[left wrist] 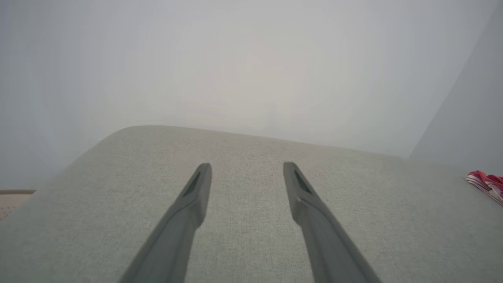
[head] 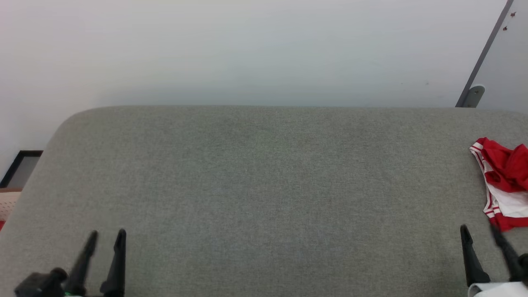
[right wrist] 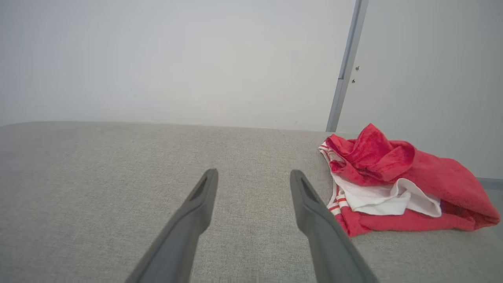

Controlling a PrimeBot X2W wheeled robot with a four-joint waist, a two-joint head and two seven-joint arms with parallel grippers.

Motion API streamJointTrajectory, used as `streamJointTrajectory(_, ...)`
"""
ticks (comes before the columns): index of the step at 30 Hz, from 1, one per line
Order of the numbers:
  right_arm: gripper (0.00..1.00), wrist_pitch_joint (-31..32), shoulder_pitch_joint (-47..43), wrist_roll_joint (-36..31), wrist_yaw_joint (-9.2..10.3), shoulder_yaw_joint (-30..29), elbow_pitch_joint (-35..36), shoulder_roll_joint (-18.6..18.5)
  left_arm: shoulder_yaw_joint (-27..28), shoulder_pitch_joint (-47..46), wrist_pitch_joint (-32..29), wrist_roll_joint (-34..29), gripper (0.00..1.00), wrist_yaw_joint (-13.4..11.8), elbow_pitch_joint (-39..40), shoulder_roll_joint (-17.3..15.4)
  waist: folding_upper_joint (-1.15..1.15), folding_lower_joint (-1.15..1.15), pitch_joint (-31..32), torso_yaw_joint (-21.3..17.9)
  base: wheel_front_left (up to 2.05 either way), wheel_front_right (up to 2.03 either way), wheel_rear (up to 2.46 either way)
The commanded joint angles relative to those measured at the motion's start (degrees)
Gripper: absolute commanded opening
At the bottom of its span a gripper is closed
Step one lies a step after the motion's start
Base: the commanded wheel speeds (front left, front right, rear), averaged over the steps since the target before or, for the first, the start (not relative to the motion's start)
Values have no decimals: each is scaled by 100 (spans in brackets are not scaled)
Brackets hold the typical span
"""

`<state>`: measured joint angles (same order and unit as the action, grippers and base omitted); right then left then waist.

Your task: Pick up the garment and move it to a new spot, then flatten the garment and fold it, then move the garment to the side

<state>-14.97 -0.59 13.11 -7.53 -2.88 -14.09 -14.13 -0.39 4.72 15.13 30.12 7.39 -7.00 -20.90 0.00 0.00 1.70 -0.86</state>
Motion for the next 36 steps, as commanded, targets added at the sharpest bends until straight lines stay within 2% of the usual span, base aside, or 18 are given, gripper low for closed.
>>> streamJointTrajectory(1, 0, 6, 1, 7, -1, -2, -27, 18, -7, 4, -2, 14, 0, 0, -20, 24, 0, 0, 0, 0, 0, 0, 0)
streamJointTrajectory(4, 0, 55, -16, 93, -1, -19, -165, 105, -51, 56, -27, 87, 0, -1, -149, 156, 0, 0, -1, 0, 0, 0, 0)
streamJointTrajectory(20, 0, 500, 137, 1754, 0, -97, -112, 316, 100, -201, -470, 1396, 0, 2, -261, 490, 0, 0, -25, 11, 0, 0, 0)
streamJointTrajectory(36, 0, 862, 267, 3129, 1, -156, -75, 494, 229, -412, -841, 2475, 0, 4, -353, 772, 0, 0, -49, 22, 0, 0, 0)
